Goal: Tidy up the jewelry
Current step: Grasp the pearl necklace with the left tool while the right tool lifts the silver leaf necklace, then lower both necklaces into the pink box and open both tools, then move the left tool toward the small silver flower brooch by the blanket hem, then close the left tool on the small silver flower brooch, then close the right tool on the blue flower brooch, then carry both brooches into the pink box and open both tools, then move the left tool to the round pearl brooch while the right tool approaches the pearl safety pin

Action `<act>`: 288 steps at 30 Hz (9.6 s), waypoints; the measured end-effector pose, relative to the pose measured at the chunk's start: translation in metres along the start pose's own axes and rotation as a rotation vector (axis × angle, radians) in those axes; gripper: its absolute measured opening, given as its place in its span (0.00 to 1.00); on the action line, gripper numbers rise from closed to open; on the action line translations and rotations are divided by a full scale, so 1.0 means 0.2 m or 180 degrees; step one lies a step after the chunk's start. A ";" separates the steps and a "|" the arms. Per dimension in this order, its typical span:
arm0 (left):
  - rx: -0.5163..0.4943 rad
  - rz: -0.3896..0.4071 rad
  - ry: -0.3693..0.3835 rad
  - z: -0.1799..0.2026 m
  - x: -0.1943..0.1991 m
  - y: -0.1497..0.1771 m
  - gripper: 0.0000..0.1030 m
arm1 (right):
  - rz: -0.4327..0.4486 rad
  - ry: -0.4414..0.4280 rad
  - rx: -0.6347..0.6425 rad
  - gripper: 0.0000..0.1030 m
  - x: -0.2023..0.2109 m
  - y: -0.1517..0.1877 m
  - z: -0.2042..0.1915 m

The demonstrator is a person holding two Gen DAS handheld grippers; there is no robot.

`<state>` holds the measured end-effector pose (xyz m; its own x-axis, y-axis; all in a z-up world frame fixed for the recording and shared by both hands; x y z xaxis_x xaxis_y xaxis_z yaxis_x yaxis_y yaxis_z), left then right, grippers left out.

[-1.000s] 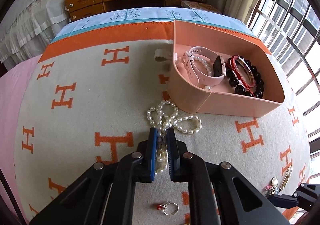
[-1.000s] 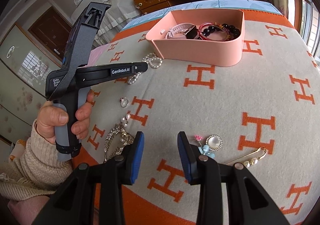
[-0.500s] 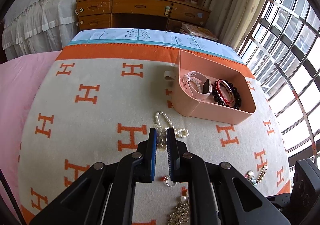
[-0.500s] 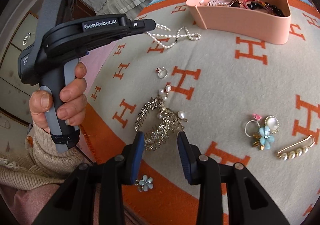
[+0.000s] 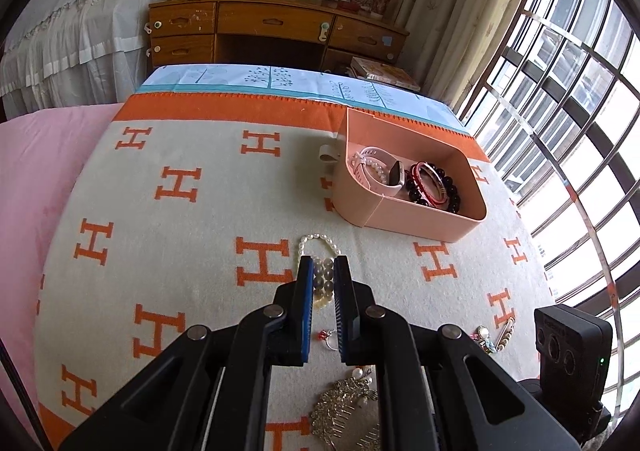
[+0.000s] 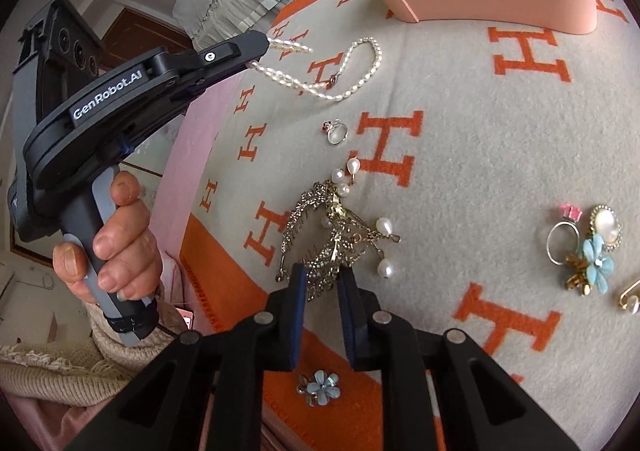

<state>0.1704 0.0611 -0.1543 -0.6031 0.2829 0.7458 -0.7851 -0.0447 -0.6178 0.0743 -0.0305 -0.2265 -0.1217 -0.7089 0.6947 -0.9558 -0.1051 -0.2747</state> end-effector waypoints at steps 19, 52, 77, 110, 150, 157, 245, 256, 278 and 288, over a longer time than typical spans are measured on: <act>-0.0363 0.0561 0.0163 0.29 0.36 -0.48 0.07 | 0.1212 0.0334 0.0333 0.03 0.64 -0.37 -0.12; -0.0529 -0.0069 -0.0360 0.37 -0.49 -0.55 0.56 | 0.1230 0.0870 -0.0471 0.16 0.62 -0.90 0.49; -0.0717 0.0336 -0.0412 0.41 0.05 -0.41 0.78 | 0.1412 0.1080 -0.0055 0.27 0.82 -0.53 0.20; -0.0866 -0.0455 -0.0001 0.31 0.15 0.64 0.78 | 0.1255 0.1501 0.0136 0.27 0.77 0.08 0.26; -0.1121 -0.0603 0.0292 0.45 0.11 0.83 0.20 | 0.1233 0.1584 0.0415 0.27 0.63 0.19 0.27; -0.0951 -0.0559 0.0380 0.43 0.07 0.71 0.20 | 0.1192 0.1788 0.0660 0.27 0.59 0.11 0.28; -0.0545 -0.0367 -0.0140 0.34 -0.61 -0.73 0.68 | 0.1226 0.1321 -0.0049 0.29 0.60 -1.15 0.43; -0.0656 -0.0193 -0.0183 0.41 -0.27 -0.69 0.68 | 0.1365 0.1445 0.0199 0.29 0.82 -0.93 0.22; -0.1525 -0.0397 0.0464 0.90 -0.06 -0.04 0.72 | 0.1363 0.1851 -0.0130 0.29 1.04 -0.23 0.29; -0.1987 -0.0851 0.0619 0.98 -0.25 0.33 0.72 | 0.1216 0.1840 -0.0643 0.29 0.93 0.01 0.50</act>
<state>0.1218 -0.1437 -0.1838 -0.3189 0.3762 0.8699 -0.6399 0.5916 -0.4904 0.0770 -0.2326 -0.1642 -0.5261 -0.1820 0.8307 -0.8422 0.2472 -0.4792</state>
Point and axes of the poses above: each gripper's, at about its wrist camera, not at the fingertips, and x roughly against the way its jaws point, z to its right, y to its underside, the point moved 9 cm from there along -x, roughly the way its jaws point, and after that the axes turned 2 degrees about z, right-handed, at the moved point
